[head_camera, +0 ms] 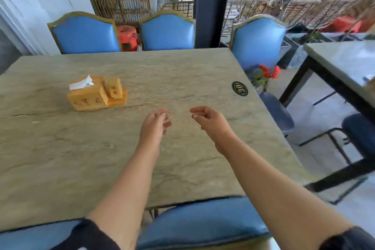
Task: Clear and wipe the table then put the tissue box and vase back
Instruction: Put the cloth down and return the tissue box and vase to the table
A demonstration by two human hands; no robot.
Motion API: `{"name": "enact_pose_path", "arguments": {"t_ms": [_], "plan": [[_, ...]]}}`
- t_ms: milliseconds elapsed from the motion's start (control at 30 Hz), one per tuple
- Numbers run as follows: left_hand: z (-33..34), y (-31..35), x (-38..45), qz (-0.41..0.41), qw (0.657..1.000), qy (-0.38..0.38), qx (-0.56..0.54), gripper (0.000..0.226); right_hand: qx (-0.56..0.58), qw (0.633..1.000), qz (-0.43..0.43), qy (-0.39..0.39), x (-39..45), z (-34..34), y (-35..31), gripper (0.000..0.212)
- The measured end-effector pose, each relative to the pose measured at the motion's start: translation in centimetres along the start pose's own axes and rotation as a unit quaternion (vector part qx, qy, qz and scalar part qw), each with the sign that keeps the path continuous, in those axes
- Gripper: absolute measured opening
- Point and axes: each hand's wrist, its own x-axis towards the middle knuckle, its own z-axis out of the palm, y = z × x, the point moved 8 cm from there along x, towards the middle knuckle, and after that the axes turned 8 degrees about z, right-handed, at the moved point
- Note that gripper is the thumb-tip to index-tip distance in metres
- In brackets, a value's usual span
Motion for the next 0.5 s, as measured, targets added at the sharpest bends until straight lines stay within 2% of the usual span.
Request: {"name": "enact_pose_path", "arguments": {"t_ms": [267,500], "plan": [[14.8,0.4,-7.1,0.023,0.997,-0.073,-0.001,0.019,0.006,0.998,0.016,0.058,-4.4,-15.9,6.1,0.02],[27.1,-2.1,-6.5,0.007,0.993,-0.121,0.01,0.02,0.039,0.994,0.041,0.097,-0.8,-26.4,11.3,0.017]]}}
